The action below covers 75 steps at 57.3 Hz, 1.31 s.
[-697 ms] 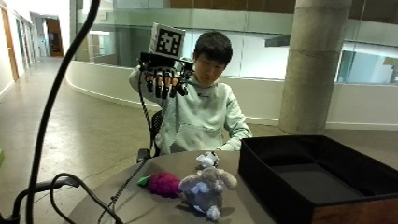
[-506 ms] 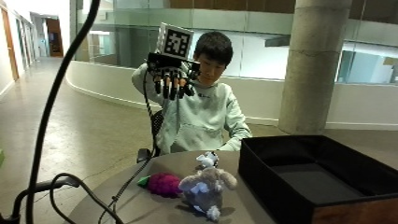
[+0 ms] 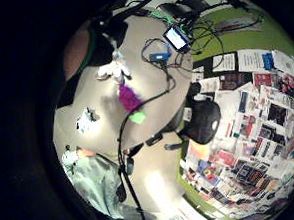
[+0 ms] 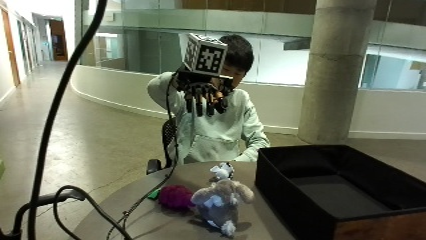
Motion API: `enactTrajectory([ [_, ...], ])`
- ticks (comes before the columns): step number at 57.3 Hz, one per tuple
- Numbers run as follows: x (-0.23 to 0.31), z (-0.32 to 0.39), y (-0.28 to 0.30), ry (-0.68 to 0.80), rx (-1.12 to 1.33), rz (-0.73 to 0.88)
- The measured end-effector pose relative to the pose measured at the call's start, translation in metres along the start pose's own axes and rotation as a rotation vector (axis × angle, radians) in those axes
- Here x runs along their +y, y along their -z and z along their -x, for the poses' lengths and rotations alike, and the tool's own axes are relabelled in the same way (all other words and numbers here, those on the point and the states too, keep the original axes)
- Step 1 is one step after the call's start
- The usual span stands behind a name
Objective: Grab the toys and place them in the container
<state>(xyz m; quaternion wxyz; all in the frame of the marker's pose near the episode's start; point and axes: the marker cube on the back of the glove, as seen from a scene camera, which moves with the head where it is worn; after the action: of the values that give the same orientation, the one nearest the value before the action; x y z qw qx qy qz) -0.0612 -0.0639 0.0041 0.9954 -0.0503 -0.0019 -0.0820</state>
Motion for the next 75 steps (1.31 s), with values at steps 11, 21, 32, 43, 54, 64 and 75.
enactTrajectory([
  [11,-0.014,0.014,-0.02,0.053,-0.027,-0.014],
  [21,-0.033,0.019,-0.039,0.085,-0.024,-0.012],
  [32,-0.057,0.027,-0.064,0.092,-0.059,-0.018],
  [43,-0.096,0.039,-0.111,0.125,-0.108,-0.018],
  [54,-0.13,0.054,-0.172,0.105,-0.033,0.082],
  [64,-0.146,0.066,-0.197,0.128,-0.03,0.023],
  [75,-0.148,0.069,-0.204,0.148,-0.061,-0.086],
])
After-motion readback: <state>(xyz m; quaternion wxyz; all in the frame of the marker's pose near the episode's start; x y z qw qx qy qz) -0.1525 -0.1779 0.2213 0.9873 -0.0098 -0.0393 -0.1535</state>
